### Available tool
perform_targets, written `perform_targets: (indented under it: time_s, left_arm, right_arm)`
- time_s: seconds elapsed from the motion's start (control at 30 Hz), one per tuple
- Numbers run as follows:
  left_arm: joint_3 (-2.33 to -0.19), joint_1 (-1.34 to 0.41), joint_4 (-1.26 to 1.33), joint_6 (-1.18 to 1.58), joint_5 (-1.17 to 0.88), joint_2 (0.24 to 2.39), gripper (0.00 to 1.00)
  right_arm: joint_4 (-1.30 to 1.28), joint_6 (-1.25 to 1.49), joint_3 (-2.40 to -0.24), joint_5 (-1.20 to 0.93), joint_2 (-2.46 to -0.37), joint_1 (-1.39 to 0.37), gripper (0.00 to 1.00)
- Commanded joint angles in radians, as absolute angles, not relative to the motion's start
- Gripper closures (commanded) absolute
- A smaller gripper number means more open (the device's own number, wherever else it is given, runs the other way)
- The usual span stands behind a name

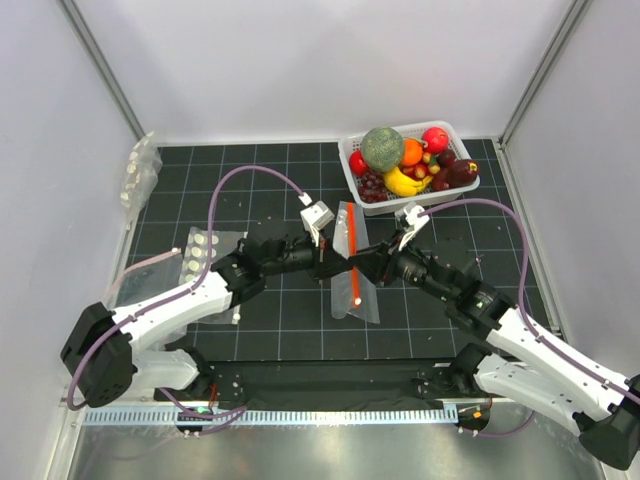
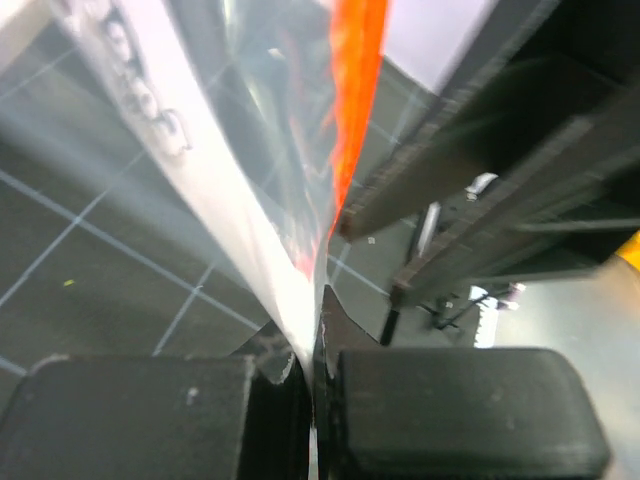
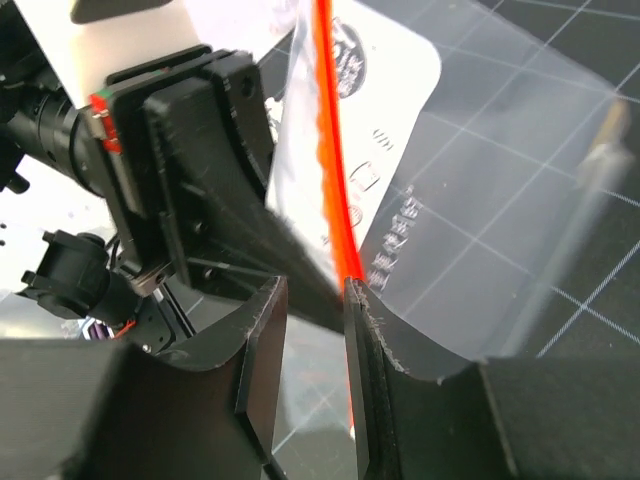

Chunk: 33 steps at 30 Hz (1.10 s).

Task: Place the food in the zip-top bag and seal the zipper
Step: Open the zipper of the food storage bag.

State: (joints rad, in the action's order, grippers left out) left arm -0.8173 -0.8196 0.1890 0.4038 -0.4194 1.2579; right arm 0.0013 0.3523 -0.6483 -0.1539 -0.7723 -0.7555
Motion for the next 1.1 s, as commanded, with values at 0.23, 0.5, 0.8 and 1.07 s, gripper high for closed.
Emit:
perform_targets:
  time_s: [0.23, 0.5, 0.8, 1.07]
  left_arm:
    - [-0.782, -0.818, 0.302, 0.428, -0.529, 1.184, 1.0]
    - [-0.785, -0.816, 0.296, 0.428, -0.531, 1.19, 1.0]
    - [-0.779, -0.816, 0.304, 0.442, -0.537, 1.175, 1.0]
    - [-0.75, -0.816, 0.351, 0.474, -0.571, 1.151, 1.0]
  right_arm:
    - [0.081, 0.347, -0.646, -0.186, -0.759, -0.756, 0.67]
    - [0.101, 0.359, -0.641, -0.227, -0.75, -0.756, 0.72]
    - [0.098, 0.362, -0.626, -0.196, -0.692, -0.756, 0.52]
    - [0.124, 0.365, -0.595, -0.195, -0.618, -0.756, 0.65]
